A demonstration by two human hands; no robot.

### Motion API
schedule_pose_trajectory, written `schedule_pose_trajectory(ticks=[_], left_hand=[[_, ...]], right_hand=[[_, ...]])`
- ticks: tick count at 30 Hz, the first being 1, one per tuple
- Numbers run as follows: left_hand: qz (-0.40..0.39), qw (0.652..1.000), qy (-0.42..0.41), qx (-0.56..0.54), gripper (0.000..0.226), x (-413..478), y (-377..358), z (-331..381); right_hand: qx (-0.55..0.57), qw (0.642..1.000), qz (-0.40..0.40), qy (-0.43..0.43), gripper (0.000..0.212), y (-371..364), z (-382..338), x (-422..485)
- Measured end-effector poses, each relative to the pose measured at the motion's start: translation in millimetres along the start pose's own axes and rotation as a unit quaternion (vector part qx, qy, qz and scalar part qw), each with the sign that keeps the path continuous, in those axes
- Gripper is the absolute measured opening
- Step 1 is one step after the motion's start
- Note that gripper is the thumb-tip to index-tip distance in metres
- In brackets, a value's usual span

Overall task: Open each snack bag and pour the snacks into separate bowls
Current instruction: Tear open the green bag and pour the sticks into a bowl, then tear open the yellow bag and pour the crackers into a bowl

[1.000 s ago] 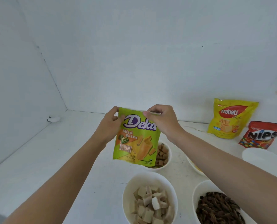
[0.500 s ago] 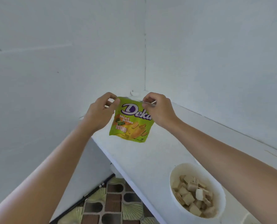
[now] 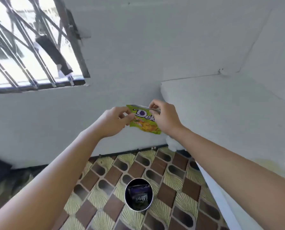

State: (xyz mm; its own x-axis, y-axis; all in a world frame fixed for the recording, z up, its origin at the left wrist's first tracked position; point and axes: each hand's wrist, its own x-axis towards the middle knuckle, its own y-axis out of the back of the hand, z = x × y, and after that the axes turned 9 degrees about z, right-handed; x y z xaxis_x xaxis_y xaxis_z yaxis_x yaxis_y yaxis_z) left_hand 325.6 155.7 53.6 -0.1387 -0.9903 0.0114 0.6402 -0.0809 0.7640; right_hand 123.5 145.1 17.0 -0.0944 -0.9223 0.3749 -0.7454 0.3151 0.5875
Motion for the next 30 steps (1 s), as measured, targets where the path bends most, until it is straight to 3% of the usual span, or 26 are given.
schedule_pose_trajectory(ticks=[8, 20, 25, 30], left_hand=[[-0.037, 0.996, 0.074, 0.023, 0.028, -14, -42, -133], [-0.136, 0.98, 0.127, 0.065, 0.027, -22, -265, -380], [-0.139, 0.979, 0.124, 0.086, 0.029, -18, -309, -415], [-0.118, 0.983, 0.119, 0.079, 0.031, -3, -301, -395]], right_hand=[[-0.066, 0.988, -0.138, -0.037, 0.011, -145, 49, -45], [-0.084, 0.962, -0.22, -0.138, 0.01, -372, 260, -183], [-0.131, 0.921, -0.314, -0.193, 0.007, -400, 309, -214], [-0.128, 0.93, -0.284, -0.196, 0.004, -379, 299, -198]])
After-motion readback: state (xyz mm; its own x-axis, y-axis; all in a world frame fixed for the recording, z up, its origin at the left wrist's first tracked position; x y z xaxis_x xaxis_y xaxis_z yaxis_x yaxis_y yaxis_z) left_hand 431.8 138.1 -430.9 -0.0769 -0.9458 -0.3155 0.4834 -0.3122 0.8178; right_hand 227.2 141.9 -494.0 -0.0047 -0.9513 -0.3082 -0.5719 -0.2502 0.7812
